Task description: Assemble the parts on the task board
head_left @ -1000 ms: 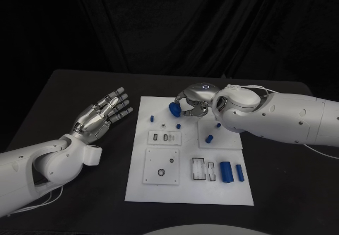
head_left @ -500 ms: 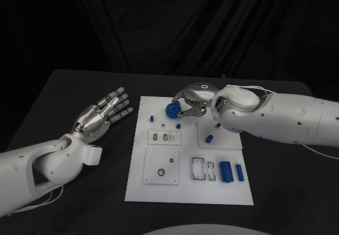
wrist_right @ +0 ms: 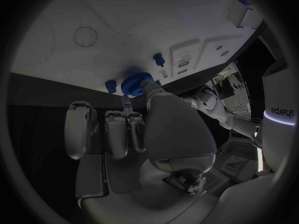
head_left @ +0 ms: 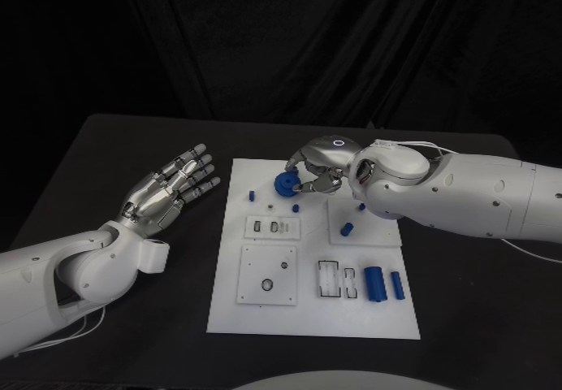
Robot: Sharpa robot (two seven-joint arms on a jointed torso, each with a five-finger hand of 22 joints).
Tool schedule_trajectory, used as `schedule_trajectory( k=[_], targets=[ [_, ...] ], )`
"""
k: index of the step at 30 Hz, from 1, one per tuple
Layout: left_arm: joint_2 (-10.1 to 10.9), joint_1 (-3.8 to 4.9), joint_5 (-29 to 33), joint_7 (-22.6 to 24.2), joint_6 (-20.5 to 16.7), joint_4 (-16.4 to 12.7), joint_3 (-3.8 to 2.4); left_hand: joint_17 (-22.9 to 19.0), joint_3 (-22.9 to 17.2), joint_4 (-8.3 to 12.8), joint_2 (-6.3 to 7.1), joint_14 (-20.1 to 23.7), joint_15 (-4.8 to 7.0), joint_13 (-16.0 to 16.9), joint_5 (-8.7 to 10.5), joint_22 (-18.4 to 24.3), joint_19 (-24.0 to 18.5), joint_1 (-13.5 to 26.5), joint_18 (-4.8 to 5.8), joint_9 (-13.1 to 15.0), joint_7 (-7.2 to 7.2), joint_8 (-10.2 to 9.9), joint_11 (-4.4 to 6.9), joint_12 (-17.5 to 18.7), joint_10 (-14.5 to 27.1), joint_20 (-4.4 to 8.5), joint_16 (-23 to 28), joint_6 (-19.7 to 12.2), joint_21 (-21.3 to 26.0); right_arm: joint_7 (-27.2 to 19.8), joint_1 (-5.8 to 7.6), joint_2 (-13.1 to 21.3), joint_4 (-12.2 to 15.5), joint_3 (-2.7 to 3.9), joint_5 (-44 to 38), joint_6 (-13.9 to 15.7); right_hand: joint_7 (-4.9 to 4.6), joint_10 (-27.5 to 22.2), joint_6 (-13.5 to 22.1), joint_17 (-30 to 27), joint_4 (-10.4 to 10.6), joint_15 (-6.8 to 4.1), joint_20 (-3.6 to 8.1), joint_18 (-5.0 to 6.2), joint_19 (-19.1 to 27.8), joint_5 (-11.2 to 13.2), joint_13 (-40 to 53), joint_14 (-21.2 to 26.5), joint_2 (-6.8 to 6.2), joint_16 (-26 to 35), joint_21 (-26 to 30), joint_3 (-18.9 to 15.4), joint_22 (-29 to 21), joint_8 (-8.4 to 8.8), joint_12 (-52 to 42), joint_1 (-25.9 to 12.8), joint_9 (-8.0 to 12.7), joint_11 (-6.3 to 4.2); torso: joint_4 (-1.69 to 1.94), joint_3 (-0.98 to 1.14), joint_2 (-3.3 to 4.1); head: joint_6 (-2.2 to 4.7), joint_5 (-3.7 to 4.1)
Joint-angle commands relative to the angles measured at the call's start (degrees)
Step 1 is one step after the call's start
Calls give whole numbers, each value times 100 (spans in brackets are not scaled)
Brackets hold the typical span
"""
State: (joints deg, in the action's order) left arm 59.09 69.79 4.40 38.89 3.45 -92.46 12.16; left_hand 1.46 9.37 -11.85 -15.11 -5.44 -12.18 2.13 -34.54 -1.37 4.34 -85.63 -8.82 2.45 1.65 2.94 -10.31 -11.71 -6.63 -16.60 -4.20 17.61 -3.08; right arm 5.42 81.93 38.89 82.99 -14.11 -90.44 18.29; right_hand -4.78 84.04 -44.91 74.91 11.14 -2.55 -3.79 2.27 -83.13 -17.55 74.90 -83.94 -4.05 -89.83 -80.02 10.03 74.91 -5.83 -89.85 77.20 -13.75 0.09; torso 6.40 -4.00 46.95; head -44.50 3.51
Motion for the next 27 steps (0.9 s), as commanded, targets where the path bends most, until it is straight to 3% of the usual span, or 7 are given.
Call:
schedule_trajectory(
  k=[1,27],
  targets=[
    [-11,-10,-10,82,77,-2,-4,6,-25,9,-23,11,-38,4,-27,-7,32,14,41,9,45,21,-37,-24,-4,-21,-39,2,-5,132,-17,8,4,1,-26,-85,0,596,-37,1509,-28,-29,18,47,10,-52,1510,-606,30,-17,23,4,1144,-19,-15,13,7,4,-3,-2,0,-4,-1],
    [-1,-26,-10,43,109,1,-5,5,-36,17,-24,14,-41,3,-27,-6,30,16,47,7,55,19,-40,-22,2,-22,-39,-8,-3,365,-18,48,-19,0,-26,191,-36,596,-54,1509,-20,-19,11,66,57,-104,1510,-606,44,-17,97,10,1119,-16,-15,2,17,24,-4,-1,-1,-36,-17]
  ],
)
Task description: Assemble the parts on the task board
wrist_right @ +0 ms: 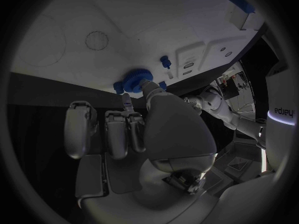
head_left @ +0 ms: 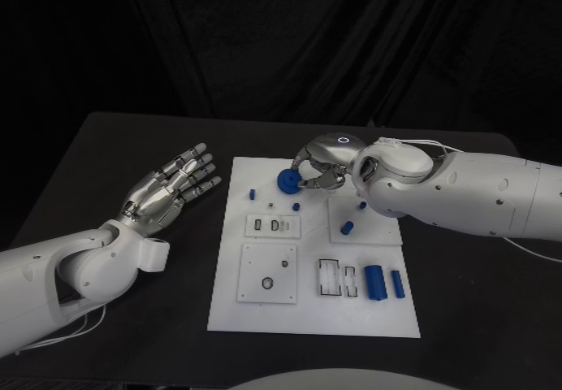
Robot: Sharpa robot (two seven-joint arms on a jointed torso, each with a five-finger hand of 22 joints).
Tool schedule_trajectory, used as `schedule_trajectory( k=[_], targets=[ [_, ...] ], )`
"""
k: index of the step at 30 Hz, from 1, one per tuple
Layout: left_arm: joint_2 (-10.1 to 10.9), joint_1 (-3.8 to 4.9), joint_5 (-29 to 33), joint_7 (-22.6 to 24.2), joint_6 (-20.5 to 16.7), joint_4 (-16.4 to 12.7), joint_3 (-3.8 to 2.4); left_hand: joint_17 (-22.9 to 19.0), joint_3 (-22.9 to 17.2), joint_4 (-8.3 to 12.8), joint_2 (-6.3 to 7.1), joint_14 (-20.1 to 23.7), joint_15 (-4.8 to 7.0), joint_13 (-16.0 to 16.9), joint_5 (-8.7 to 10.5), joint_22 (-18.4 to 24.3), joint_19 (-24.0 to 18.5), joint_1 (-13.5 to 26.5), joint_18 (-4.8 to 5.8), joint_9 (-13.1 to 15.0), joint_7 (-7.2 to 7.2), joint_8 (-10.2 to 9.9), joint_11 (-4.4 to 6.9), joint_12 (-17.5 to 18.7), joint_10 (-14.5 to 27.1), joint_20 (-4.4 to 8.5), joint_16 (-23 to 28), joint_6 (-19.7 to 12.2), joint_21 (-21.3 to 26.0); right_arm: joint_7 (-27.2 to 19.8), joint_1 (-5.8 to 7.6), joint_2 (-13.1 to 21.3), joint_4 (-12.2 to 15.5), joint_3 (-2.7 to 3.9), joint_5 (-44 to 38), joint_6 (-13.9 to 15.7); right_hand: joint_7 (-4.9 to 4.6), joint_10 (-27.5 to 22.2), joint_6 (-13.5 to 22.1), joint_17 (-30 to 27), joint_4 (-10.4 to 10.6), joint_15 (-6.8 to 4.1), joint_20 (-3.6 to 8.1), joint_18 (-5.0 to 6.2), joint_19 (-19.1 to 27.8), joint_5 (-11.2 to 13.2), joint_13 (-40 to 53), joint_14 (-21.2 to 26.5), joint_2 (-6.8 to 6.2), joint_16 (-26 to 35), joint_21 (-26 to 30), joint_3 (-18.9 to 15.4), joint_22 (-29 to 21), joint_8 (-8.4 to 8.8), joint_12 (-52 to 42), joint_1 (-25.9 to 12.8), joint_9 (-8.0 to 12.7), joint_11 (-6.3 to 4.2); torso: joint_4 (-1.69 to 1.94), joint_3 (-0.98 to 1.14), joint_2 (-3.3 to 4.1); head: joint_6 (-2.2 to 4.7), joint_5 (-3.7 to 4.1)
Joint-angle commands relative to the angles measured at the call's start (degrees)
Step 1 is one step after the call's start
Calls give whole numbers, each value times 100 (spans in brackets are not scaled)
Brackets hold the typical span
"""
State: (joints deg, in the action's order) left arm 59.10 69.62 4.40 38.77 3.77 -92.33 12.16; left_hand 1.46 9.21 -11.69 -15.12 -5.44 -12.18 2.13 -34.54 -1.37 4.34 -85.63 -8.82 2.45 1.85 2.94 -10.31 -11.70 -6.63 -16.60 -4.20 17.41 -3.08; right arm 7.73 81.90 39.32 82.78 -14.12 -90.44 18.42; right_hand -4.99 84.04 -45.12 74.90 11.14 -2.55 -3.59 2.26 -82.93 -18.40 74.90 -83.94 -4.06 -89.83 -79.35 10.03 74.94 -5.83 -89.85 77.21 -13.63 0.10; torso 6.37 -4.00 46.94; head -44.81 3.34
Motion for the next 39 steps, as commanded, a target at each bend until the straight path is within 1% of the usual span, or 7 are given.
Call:
schedule_trajectory(
  k=[1,14,23,28,32,36,39],
  targets=[
    [-1,-10,-10,54,77,-13,-5,5,-20,1,-24,14,-41,3,-27,-6,30,16,48,7,35,19,-40,-22,2,-22,-39,12,-3,132,-15,4,1,2,-26,189,-21,596,-32,1510,-20,-16,-10,69,43,-16,1510,-606,42,-17,40,8,1112,-14,-15,0,7,27,0,0,1,-4,0],
    [2,-10,-10,48,77,-12,-5,5,-20,1,-24,14,-41,3,-27,-6,30,16,48,7,35,19,-40,-22,2,-22,-39,12,-3,46,-15,-2,19,2,-26,240,-38,596,-12,1510,-13,16,-43,68,31,338,1510,-606,-5,-17,45,-64,1114,31,-15,-54,51,56,2,-2,-1,-24,-2],
    [20,-11,-10,56,71,-27,-5,5,-20,1,-24,14,-41,3,-27,-6,30,16,48,7,35,19,-40,-22,2,-22,-39,12,-3,-29,-3,139,126,4,-26,421,-37,596,-15,1510,-8,16,-44,67,26,356,1510,-606,-2,-17,39,-68,1116,31,-15,-60,52,56,-1,-3,-1,8,-8],
    [40,-11,-10,63,55,-42,-5,6,-29,9,-22,11,-46,4,-28,-6,33,19,54,7,38,19,-43,-26,3,-22,-44,16,-5,-63,170,513,407,6,-26,540,-15,596,-64,1510,29,6,-41,34,-65,386,1510,-606,0,-17,-89,-100,1163,14,-15,-107,53,41,0,1,2,38,-3],
    [51,-11,-10,64,43,-59,-5,6,-29,9,-22,11,-46,4,-28,-6,33,19,54,7,38,19,-43,-26,3,-22,-44,16,-5,0,367,1051,783,5,-26,499,10,596,-86,1510,80,-11,-29,17,-115,453,1510,-606,-1,-17,-155,-139,1186,13,-15,-159,62,20,3,1,0,38,24],
    [56,-11,-10,65,31,-65,-5,7,-31,12,-20,7,-47,5,-27,-7,36,21,55,8,37,21,-43,-36,-2,-22,-47,20,-7,22,459,1553,1061,1,-26,494,105,596,-111,1510,181,-73,23,-12,-199,683,1510,-606,-16,-17,-271,-223,1228,28,-15,-238,94,-58,-5,1,-2,68,29],
    [39,-11,-10,66,31,-55,-5,7,-31,12,-20,7,-47,5,-27,-7,36,21,55,8,37,21,-43,-36,-2,-22,-47,20,-7,-4,475,1852,1159,-2,-26,446,102,596,-111,1510,232,-93,44,-33,-251,763,1510,-606,-26,-17,-347,-258,1254,40,-15,-264,112,-70,-10,-3,-7,63,54]
  ],
)
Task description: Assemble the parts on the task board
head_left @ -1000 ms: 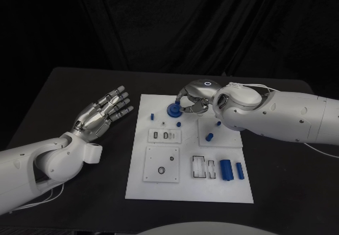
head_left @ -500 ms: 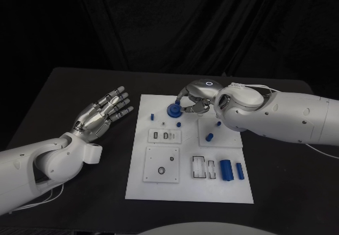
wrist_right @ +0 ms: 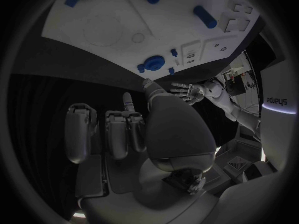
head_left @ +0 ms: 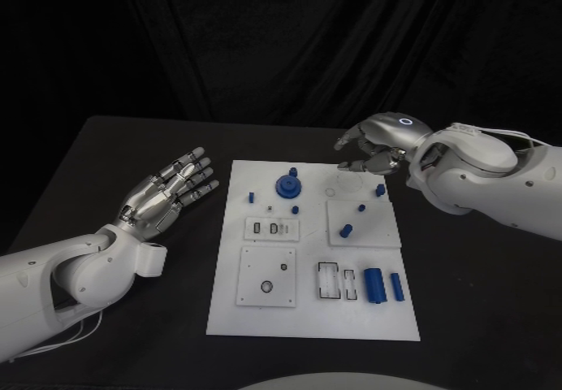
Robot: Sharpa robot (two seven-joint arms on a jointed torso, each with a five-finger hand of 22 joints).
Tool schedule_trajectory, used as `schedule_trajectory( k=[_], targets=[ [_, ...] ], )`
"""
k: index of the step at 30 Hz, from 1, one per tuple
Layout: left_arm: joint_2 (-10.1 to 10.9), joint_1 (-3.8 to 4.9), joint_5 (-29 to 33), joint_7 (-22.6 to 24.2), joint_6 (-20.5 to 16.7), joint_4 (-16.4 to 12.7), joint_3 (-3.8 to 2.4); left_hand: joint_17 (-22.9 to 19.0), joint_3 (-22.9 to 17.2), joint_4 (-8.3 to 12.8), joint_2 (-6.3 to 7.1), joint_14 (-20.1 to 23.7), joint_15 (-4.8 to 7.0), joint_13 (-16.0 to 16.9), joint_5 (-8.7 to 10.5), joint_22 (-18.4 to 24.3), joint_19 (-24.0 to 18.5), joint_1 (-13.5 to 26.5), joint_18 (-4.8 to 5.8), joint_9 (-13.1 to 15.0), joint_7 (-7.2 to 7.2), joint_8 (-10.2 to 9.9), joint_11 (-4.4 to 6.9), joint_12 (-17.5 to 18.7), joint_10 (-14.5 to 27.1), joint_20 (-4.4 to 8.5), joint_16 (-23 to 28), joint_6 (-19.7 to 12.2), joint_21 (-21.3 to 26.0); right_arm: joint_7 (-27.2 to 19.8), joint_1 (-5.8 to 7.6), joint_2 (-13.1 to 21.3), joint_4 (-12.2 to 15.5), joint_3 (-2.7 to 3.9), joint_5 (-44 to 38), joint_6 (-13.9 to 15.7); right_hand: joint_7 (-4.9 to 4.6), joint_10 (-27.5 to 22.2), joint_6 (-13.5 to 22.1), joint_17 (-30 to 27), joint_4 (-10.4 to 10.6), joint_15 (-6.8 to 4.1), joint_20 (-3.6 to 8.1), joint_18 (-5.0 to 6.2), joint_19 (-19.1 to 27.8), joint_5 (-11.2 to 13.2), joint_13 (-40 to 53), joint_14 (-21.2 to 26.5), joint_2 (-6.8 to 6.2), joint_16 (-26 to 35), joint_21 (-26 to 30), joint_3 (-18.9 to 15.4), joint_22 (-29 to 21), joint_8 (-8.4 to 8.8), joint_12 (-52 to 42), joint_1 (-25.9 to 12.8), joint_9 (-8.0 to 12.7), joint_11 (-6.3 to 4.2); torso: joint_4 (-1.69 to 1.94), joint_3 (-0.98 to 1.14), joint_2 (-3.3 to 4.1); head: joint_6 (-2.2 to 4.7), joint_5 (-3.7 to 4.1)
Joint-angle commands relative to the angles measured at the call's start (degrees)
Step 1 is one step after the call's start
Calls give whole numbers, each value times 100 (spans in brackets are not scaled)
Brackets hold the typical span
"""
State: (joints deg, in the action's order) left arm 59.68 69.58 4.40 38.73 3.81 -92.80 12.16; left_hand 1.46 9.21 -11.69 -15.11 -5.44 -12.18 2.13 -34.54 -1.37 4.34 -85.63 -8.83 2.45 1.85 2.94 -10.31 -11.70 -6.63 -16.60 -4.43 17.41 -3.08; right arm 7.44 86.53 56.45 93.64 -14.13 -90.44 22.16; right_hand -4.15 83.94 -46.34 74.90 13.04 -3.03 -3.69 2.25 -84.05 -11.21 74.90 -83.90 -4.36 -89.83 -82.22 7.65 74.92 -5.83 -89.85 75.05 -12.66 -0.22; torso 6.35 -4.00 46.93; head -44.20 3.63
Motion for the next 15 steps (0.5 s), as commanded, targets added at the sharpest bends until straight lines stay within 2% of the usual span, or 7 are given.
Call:
schedule_trajectory(
  k=[1,6,8,11,15],
  targets=[
    [-25,-7,-9,70,29,-6,-4,7,-31,12,-20,7,-47,5,-27,-7,36,21,56,8,37,20,-43,-36,-3,-22,-24,20,-7,21,5,197,85,-1,-25,61,9,606,11,1510,51,-46,57,-40,-156,52,1510,-610,5,-17,-87,-24,1266,42,-15,-52,17,-35,-4,-3,-3,6,37],
    [-73,-7,-9,71,48,5,-4,7,-31,12,-20,7,-47,5,-27,-7,36,21,56,8,37,20,-43,-36,-3,-22,-24,20,-7,-68,-167,567,89,-5,-25,218,-24,606,24,1510,86,-40,61,-48,-178,109,1510,-610,-22,-17,-115,-48,1276,59,-15,-33,36,-16,7,-10,-6,13,66],
    [-81,-7,-9,69,54,9,-4,7,-31,12,-20,7,-47,5,-27,-7,36,21,56,8,37,20,-43,-36,-3,-22,-24,20,-7,-101,-220,636,60,-6,-25,298,-23,606,28,1510,85,-37,60,-48,-180,121,1510,-610,-39,-17,-118,-52,1276,63,-15,-10,41,-13,0,-10,-11,5,58],
    [-94,-7,-9,67,65,23,-4,7,-31,12,-20,7,-47,5,-27,-7,36,21,56,8,37,20,-43,-36,-3,-22,-24,20,-7,-146,-327,747,-21,-9,-25,432,-20,606,33,1510,101,-35,59,-51,-186,170,1510,-610,-78,-17,-126,-68,1279,71,-15,22,52,-13,-9,1,-5,-5,62],
    [-101,-8,-9,66,75,31,-4,7,-35,17,-17,8,-50,5,-28,-7,36,24,59,8,37,21,-46,-34,-2,-22,-24,18,-6,-173,-461,839,-120,-11,-25,542,-19,606,38,1510,116,-35,58,-49,-185,205,1510,-610,-101,-17,-122,-79,1277,77,-15,38,59,-14,-2,9,5,-7,92]
  ],
)
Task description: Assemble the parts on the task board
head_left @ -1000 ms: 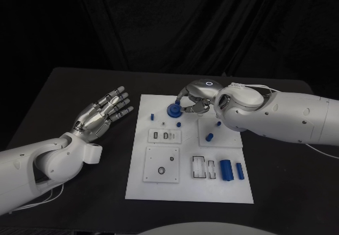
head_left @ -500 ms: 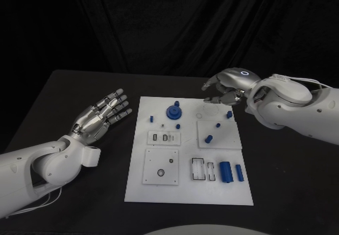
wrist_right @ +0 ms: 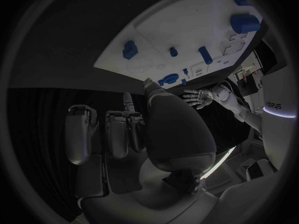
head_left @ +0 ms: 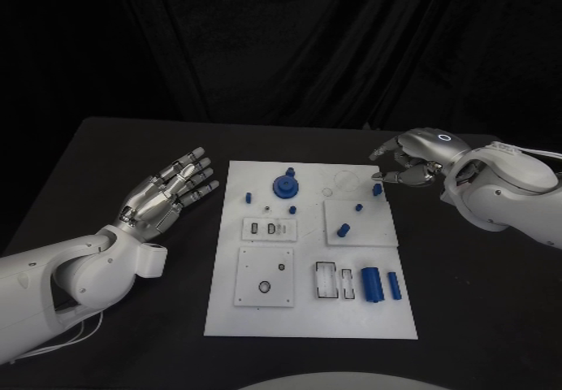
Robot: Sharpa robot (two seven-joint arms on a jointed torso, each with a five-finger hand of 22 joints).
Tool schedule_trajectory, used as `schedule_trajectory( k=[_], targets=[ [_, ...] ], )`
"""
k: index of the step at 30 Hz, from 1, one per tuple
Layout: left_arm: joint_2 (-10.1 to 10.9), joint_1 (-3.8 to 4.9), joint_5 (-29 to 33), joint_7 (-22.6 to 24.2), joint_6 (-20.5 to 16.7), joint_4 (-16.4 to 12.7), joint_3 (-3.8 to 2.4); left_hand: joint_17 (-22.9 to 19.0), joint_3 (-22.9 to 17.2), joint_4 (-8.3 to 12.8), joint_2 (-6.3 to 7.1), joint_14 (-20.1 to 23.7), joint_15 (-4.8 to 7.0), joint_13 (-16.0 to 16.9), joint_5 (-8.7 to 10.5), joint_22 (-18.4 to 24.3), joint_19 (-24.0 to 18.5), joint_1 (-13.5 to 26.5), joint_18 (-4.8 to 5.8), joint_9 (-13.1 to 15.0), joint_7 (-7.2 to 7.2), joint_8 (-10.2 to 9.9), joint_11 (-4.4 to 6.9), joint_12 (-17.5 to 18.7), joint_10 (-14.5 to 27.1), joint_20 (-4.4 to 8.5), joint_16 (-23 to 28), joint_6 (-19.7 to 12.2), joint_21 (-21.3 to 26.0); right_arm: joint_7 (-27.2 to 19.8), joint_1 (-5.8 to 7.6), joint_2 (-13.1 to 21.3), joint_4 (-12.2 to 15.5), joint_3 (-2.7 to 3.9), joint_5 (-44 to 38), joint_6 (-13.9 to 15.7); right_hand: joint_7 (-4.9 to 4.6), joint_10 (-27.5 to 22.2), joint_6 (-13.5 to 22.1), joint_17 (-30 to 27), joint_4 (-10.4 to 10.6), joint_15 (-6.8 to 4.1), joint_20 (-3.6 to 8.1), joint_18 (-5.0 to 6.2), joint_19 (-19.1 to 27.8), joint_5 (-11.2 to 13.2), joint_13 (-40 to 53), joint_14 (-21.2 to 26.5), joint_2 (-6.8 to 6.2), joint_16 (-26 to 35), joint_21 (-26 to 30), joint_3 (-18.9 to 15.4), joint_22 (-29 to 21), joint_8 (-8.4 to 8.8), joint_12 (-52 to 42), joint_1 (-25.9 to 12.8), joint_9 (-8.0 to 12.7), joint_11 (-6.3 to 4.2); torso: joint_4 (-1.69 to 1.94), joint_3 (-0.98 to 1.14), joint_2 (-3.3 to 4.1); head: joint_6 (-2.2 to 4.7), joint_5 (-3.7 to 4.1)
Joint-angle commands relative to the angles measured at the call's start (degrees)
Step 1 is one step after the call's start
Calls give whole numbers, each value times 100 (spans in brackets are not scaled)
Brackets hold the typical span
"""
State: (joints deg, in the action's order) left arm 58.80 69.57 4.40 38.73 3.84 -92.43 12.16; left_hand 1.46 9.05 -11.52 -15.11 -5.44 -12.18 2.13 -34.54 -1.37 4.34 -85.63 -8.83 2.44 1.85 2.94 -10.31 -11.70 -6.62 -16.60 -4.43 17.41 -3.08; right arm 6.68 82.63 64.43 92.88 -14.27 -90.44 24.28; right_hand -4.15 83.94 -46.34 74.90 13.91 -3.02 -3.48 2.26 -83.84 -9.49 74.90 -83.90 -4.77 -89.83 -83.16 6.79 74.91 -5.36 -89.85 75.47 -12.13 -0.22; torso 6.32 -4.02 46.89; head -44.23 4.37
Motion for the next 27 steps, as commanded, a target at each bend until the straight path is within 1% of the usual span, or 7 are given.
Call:
schedule_trajectory(
  k=[1,4,8,13,19,22,27],
  targets=[
    [-15,-8,-9,67,76,-4,-5,7,-18,0,-17,8,-50,5,-28,-7,36,24,59,8,37,21,-46,-34,-2,-22,-24,18,-6,-102,-98,57,-58,2,-26,358,-19,606,39,1510,45,-35,37,-49,-204,59,1510,-610,-75,-17,-25,-2,1277,32,-15,3,10,-15,3,9,8,-11,18],
    [-24,-10,-9,68,99,9,-5,7,-18,0,-17,8,-50,5,-28,-7,36,24,59,8,37,21,-46,-34,-2,-22,-24,17,-6,-118,-175,116,-84,0,-26,460,-20,606,36,1510,62,-36,37,-47,-201,79,1510,-610,-90,-17,-18,-10,1275,32,-15,6,13,-14,17,10,7,-32,38],
    [-24,-12,-9,69,111,15,-5,7,-20,2,-16,7,-52,5,-28,-7,36,25,60,7,37,20,-47,-36,-3,-22,-26,14,-7,-132,-255,184,-75,-1,-26,528,-20,606,29,1510,113,-36,37,-48,-203,127,1510,-610,-124,-17,-20,-31,1275,33,-15,8,20,-14,20,22,17,-35,44],
    [-30,-14,-9,70,125,19,-5,7,-20,2,-16,7,-52,5,-28,-7,36,25,60,7,37,20,-47,-36,-3,-22,-26,14,-7,-112,-329,260,-48,-2,-26,518,-26,606,-14,1510,200,-36,37,-49,-208,180,1510,-610,-162,-17,-25,-52,1277,15,-15,11,21,-13,13,2,12,-44,72],
    [-20,-15,-9,71,129,13,-5,7,-19,8,-5,9,-54,5,-26,-6,34,28,63,7,36,20,-49,-34,-1,-22,-25,12,-5,-80,-421,303,-43,-2,-26,503,-32,606,-28,1510,218,-35,37,-48,-206,187,1510,-610,-174,-17,-21,-58,1276,8,-15,12,20,-9,14,10,18,-58,87],
    [-16,-15,-9,69,131,13,-5,7,-19,10,-1,8,-55,5,-26,-7,37,29,64,8,36,21,-50,-34,0,-22,-26,18,-7,-63,-478,295,-67,-3,-26,477,-40,606,-41,1510,236,-32,36,-44,-196,208,1510,-610,-193,-17,-3,-66,1269,2,-15,16,19,-4,-2,3,9,-70,78],
    [-13,-16,-9,67,136,8,-5,7,-19,10,-1,8,-55,5,-26,-7,37,29,64,8,36,21,-50,-34,0,-22,-26,18,-7,-66,-564,233,-140,-2,-26,470,-45,606,-48,1510,243,-30,34,-41,-190,228,1510,-610,-204,-17,7,-69,1266,-1,-15,24,20,1,6,3,3,-86,75]
  ],
)
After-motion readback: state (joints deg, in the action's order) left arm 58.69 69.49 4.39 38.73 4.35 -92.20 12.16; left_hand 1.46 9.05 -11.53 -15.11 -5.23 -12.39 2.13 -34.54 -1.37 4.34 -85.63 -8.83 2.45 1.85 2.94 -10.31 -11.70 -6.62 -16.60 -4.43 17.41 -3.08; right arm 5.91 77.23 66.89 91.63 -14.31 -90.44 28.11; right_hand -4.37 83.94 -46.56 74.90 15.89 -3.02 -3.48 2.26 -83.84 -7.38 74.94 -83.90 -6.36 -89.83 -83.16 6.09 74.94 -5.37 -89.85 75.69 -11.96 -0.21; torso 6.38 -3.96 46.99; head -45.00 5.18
